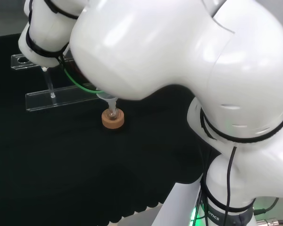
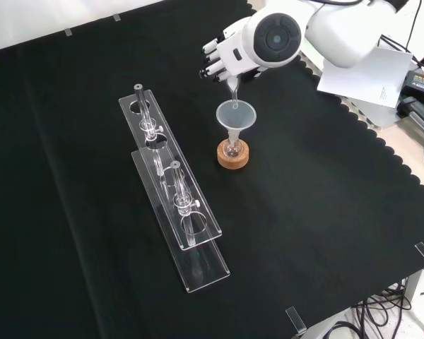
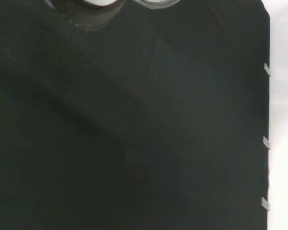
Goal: Pour all the NaCl from the weighing funnel into the round-bottom flask.
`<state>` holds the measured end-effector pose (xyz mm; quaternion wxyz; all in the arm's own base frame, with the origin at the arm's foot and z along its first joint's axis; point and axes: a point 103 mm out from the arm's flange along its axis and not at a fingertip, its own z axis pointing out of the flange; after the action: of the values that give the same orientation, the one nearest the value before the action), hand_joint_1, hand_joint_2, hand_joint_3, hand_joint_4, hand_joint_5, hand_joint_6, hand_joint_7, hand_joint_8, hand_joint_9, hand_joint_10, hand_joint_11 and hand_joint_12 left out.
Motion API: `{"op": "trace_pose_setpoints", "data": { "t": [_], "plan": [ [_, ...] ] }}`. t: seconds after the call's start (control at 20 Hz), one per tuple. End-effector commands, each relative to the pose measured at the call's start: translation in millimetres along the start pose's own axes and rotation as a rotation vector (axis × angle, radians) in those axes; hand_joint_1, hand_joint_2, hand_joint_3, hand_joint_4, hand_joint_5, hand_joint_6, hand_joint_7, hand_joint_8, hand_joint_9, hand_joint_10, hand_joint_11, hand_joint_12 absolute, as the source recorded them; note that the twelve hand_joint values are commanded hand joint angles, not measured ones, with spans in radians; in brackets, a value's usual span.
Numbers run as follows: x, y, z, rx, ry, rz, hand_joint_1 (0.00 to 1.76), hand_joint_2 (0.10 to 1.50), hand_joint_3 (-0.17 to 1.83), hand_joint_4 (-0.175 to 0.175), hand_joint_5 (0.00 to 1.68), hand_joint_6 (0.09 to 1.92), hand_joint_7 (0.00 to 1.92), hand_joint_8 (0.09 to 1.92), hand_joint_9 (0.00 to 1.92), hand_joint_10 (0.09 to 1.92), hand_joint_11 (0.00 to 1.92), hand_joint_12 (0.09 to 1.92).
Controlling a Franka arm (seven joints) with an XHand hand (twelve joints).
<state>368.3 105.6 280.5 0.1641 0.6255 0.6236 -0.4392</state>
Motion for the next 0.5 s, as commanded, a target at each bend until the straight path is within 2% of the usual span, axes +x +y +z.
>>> {"op": "trace_pose_setpoints", "data": {
  "t": [0.05, 0.35, 0.5],
  "plan": [
    [-0.2, -0.3, -3.4, 0.006, -0.042, 0.001, 1.12, 1.05, -0.17, 0.175, 1.33, 0.44, 0.44, 0.7, 0.89, 0.35, 0.8, 1.03],
    [2.0, 0.8, -4.1, 0.009, -0.084, 0.002, 1.12, 1.05, -0.17, 0.175, 1.33, 0.44, 0.43, 0.7, 0.88, 0.34, 0.8, 1.03],
    [2.9, 1.2, -5.5, -0.002, -0.125, 0.004, 1.12, 1.05, -0.17, 0.175, 1.33, 0.44, 0.43, 0.7, 0.88, 0.34, 0.8, 1.03]
  ]
}}
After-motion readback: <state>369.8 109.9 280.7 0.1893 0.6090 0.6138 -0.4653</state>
